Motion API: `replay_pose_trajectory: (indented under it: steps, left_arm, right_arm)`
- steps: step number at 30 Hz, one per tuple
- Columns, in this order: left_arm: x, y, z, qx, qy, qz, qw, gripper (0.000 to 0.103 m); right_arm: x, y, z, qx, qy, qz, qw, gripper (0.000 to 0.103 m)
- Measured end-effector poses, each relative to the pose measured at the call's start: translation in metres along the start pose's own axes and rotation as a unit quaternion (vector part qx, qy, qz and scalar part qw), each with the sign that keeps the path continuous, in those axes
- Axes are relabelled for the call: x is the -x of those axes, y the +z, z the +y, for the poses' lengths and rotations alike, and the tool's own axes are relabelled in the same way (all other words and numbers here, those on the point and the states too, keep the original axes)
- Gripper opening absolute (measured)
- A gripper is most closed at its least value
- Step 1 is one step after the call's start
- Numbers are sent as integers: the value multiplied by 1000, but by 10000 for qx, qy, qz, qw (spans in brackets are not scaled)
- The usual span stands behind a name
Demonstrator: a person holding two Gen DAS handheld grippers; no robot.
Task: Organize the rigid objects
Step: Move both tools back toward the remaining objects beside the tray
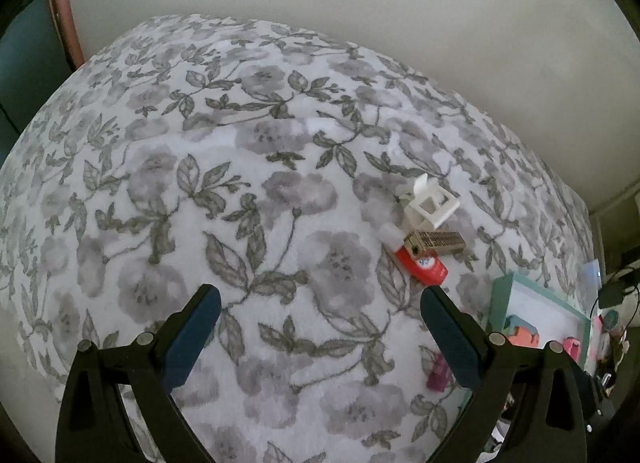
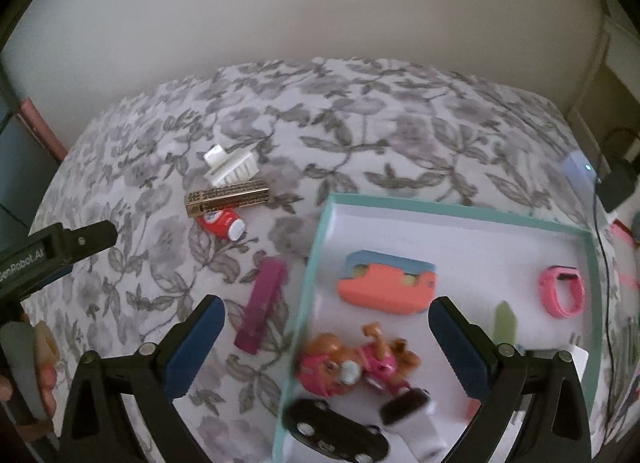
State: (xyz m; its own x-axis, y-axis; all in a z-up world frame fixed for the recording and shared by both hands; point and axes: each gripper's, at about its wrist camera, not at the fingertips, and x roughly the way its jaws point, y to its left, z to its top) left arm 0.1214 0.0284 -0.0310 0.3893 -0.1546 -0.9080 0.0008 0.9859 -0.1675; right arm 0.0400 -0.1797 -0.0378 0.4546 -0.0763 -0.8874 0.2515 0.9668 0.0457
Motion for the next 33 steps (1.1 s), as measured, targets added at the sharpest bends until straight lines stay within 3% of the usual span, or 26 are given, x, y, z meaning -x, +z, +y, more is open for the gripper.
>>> replay_pose_trajectory:
  steps: [3, 10, 16, 24, 33]
  left_arm:
    - [-3, 4, 6, 108, -24, 36, 9999, 100]
    - [-9, 5, 10, 153, 25, 133, 9998, 100]
    - [-18, 1, 3, -47, -2, 322, 9995, 100]
    - [-22, 1, 4, -36, -61, 432, 9990, 100]
    - [-28, 3, 3, -46, -96, 512, 9986, 100]
  right_arm:
    - [-7, 4, 11, 167, 31, 14, 9999, 102]
    - [-20, 10, 26, 276, 173, 100, 9994, 84]
    - [-29, 6, 34, 399, 226, 232, 9987, 60]
    - [-40, 1, 42, 491, 334, 457, 9972, 39]
    - [-60, -9, 47, 532, 215, 800, 9951, 34]
